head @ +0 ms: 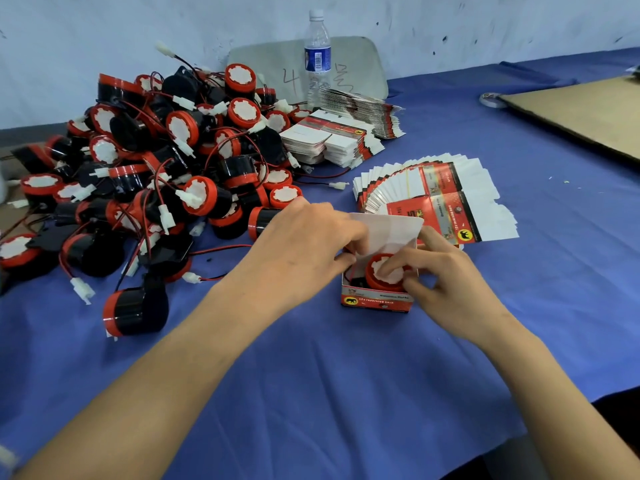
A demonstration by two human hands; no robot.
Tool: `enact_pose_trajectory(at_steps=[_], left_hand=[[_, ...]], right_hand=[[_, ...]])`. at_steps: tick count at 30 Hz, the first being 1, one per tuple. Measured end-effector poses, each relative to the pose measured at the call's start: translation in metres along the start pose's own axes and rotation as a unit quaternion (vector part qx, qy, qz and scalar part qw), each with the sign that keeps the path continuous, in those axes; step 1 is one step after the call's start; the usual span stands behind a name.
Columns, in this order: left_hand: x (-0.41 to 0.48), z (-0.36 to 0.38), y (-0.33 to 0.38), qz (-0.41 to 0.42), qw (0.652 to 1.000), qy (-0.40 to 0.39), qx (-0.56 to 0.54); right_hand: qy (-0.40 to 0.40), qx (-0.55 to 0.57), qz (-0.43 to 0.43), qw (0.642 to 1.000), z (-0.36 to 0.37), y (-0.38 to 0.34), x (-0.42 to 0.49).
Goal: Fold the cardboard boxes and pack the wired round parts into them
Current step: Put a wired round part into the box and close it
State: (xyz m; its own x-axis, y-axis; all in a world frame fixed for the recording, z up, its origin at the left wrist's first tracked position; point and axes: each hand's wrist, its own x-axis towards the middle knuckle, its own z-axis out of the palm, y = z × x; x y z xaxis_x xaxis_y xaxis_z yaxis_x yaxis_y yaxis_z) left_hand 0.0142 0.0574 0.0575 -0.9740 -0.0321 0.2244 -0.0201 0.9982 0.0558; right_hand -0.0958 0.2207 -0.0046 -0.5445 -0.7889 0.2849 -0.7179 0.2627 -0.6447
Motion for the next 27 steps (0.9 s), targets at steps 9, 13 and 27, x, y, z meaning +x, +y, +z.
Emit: enact_pose_trajectory(at_steps=[9, 13, 27], left_hand=[[0.021, 0.005, 0.023, -0.056, 0.984, 0.027, 0.169], [0.016, 0.017, 0.029, -0.086, 0.979, 0.007, 0.186], [-0.018, 0.041, 0.034, -0.08, 0.992, 0.017, 0.101]], right_hand=[[-0.057, 0.044, 0.003, 0.997, -0.007, -0.011, 0.005], [-0.044, 0.036, 0.024, 0.998, -0.003, -0.015, 0.003], [0.008, -0.062, 0.055, 0.997, 0.025, -0.039, -0.017]])
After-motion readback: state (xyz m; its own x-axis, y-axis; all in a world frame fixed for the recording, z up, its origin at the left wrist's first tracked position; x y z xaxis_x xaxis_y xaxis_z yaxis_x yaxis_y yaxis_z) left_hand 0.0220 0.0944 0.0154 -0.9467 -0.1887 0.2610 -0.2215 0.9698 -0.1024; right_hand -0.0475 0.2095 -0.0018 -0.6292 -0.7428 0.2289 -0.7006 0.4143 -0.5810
